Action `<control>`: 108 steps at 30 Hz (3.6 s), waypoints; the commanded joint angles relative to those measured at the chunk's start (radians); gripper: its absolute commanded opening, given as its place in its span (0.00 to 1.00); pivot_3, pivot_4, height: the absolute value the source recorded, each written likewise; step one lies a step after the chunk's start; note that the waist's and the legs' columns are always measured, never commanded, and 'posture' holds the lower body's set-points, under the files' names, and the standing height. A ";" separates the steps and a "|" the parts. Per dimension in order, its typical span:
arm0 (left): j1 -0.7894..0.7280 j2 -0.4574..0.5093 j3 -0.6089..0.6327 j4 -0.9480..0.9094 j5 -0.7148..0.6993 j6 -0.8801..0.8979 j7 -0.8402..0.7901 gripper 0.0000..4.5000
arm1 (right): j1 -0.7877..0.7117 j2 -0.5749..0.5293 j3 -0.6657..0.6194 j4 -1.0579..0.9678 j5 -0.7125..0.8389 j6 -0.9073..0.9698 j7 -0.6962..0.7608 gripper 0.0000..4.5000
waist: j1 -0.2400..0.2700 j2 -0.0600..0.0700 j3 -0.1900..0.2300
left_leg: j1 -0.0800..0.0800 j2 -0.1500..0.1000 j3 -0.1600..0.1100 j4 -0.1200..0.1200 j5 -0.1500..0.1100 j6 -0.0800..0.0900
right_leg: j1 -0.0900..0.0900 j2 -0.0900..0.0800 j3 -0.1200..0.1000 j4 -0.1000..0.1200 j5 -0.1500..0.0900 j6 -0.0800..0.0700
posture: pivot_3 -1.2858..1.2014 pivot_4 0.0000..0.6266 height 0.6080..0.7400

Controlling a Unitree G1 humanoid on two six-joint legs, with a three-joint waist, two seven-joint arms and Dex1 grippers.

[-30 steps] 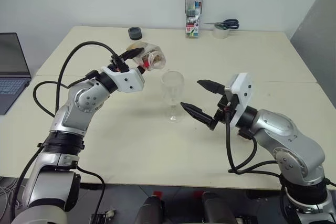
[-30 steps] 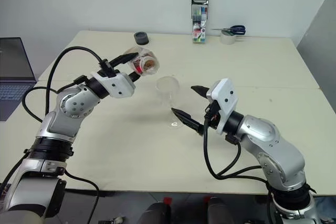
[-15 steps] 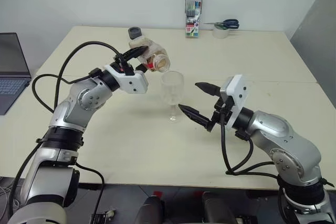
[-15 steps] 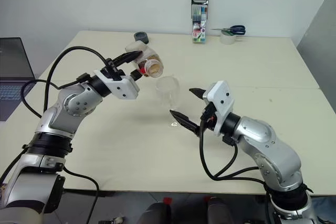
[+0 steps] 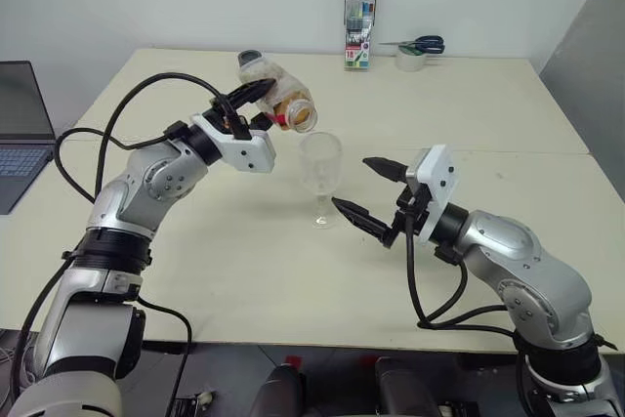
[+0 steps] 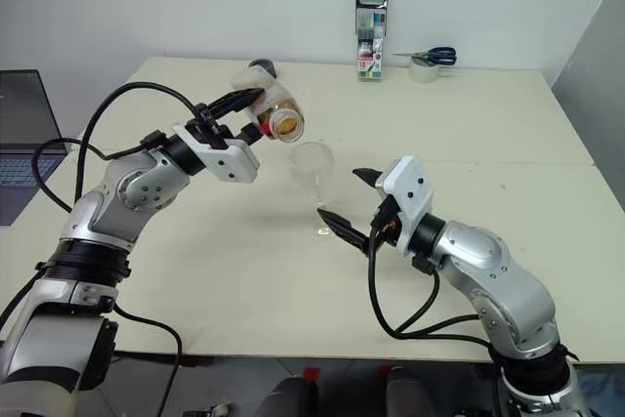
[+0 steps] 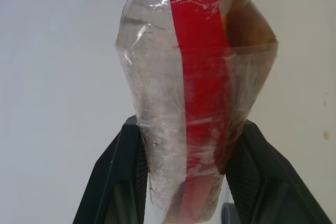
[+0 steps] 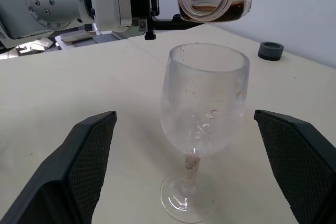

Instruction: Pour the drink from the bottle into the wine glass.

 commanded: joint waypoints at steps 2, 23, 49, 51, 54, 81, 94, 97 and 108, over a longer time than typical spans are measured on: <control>-0.049 0.026 0.003 -0.001 0.018 -0.028 0.045 0.38 | 0.007 -0.001 -0.007 -0.018 -0.009 -0.027 0.009 1.00 | 0.000 0.000 0.000 | 0.000 0.000 0.000 0.000 0.000 0.000 | 0.000 0.000 0.000 0.000 0.000 0.000 | 0.52 0.24 1.00; -0.098 0.055 -0.029 0.069 0.090 -0.090 0.118 0.38 | 0.048 -0.003 -0.043 0.000 -0.021 -0.108 0.037 1.00 | 0.000 0.000 0.000 | 0.000 0.000 0.000 0.000 0.000 0.000 | 0.000 0.000 0.000 0.000 0.000 0.000 | 0.52 0.24 1.00; -0.178 0.058 -0.062 0.139 0.131 -0.135 0.161 0.38 | 0.050 -0.197 -0.198 -0.046 0.210 -0.028 0.173 1.00 | 0.000 0.000 0.000 | -0.001 0.000 0.001 0.001 0.000 0.000 | 0.000 0.000 0.000 0.000 0.000 0.000 | 0.52 0.24 1.00; -0.182 0.060 -0.063 0.144 0.135 -0.138 0.166 0.38 | 0.055 -0.198 -0.197 -0.047 0.210 -0.030 0.172 1.00 | 0.000 0.000 0.000 | -0.001 0.000 0.001 0.001 0.000 0.000 | 0.000 0.000 0.000 0.000 0.000 0.000 | 0.52 0.24 1.00; -0.189 0.060 -0.064 0.154 0.144 -0.143 0.174 0.38 | 0.058 -0.197 -0.196 -0.047 0.209 -0.032 0.170 1.00 | 0.000 0.000 0.000 | -0.001 0.000 0.001 0.001 0.000 0.000 | 0.000 0.000 0.000 0.000 0.000 0.000 | 0.52 0.24 1.00; -0.226 0.070 -0.090 0.201 0.171 -0.156 0.221 0.38 | 0.093 -0.197 -0.174 -0.062 0.192 -0.045 0.154 1.00 | 0.000 0.000 0.000 | 0.000 0.000 0.001 0.001 0.000 0.000 | 0.000 0.000 0.000 0.001 0.000 0.000 | 0.52 0.24 1.00; -0.224 0.061 -0.094 0.205 0.146 -0.138 0.202 0.38 | 0.103 -0.200 -0.175 -0.058 0.186 -0.054 0.159 1.00 | 0.000 0.000 0.000 | -0.001 0.000 0.001 0.001 0.000 0.000 | 0.000 0.000 0.000 0.001 0.000 0.000 | 0.52 0.24 1.00; -0.214 0.053 -0.093 0.201 0.129 -0.119 0.182 0.38 | 0.100 -0.200 -0.174 -0.060 0.186 -0.053 0.156 1.00 | 0.000 0.000 0.000 | -0.001 0.000 0.001 0.001 0.000 0.000 | 0.000 0.000 0.000 0.001 0.000 0.000 | 0.52 0.24 1.00; -0.105 -0.002 -0.055 0.088 -0.075 0.009 -0.010 0.38 | 0.091 -0.182 -0.147 -0.053 0.158 -0.074 0.149 1.00 | -0.001 0.000 0.000 | -0.001 0.000 0.001 0.001 0.000 0.000 | 0.000 0.000 0.000 0.001 0.000 0.000 | 0.52 0.24 1.00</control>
